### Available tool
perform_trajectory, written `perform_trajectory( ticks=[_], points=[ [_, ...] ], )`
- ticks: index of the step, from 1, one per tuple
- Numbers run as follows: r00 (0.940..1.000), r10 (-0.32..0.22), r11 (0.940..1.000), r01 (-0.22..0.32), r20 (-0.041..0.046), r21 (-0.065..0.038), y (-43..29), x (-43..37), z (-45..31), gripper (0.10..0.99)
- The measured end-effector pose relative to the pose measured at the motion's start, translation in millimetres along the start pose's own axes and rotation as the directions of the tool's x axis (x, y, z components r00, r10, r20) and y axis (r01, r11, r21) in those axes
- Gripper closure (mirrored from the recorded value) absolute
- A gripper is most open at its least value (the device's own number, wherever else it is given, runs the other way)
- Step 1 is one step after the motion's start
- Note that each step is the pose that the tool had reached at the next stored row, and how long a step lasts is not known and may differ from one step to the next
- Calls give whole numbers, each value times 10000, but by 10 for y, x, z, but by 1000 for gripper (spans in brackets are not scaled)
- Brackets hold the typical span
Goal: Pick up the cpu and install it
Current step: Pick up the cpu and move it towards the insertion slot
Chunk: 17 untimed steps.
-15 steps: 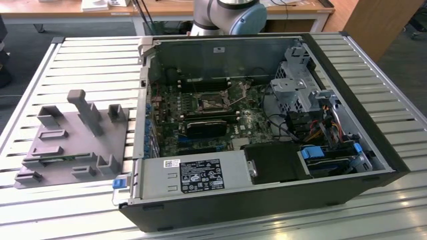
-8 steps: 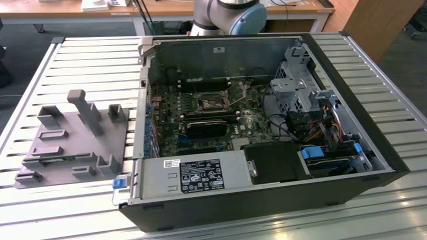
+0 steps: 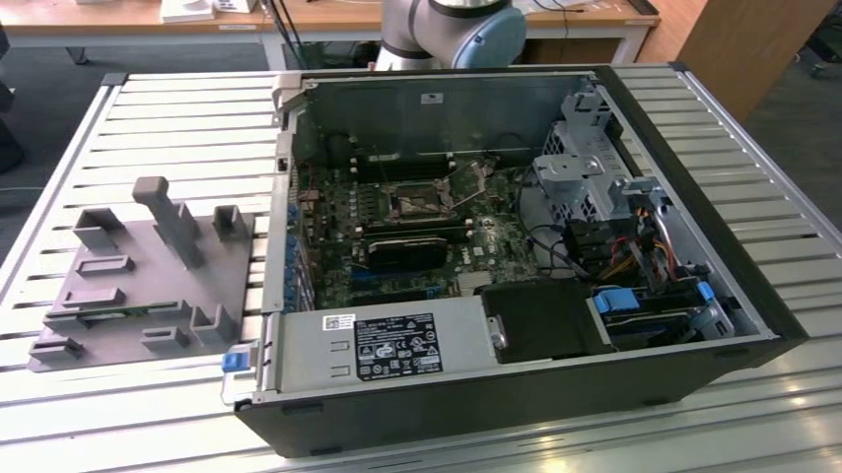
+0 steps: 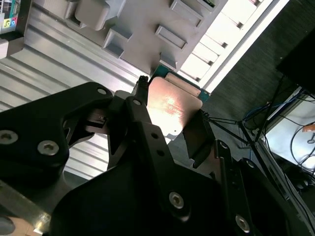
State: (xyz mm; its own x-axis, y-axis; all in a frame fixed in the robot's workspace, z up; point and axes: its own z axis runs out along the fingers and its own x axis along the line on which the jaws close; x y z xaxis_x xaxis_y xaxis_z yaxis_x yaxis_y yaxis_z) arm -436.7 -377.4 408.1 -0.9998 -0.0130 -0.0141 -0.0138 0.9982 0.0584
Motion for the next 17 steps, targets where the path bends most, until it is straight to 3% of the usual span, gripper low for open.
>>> perform_trajectory(
  ticks=[7, 17],
  points=[
    [10000, 0, 10000, 0, -1, 0, 6, -114, 1, 549],
    [10000, 0, 10000, 0, 1, 0, 15, -360, 6, 549]
  ],
)
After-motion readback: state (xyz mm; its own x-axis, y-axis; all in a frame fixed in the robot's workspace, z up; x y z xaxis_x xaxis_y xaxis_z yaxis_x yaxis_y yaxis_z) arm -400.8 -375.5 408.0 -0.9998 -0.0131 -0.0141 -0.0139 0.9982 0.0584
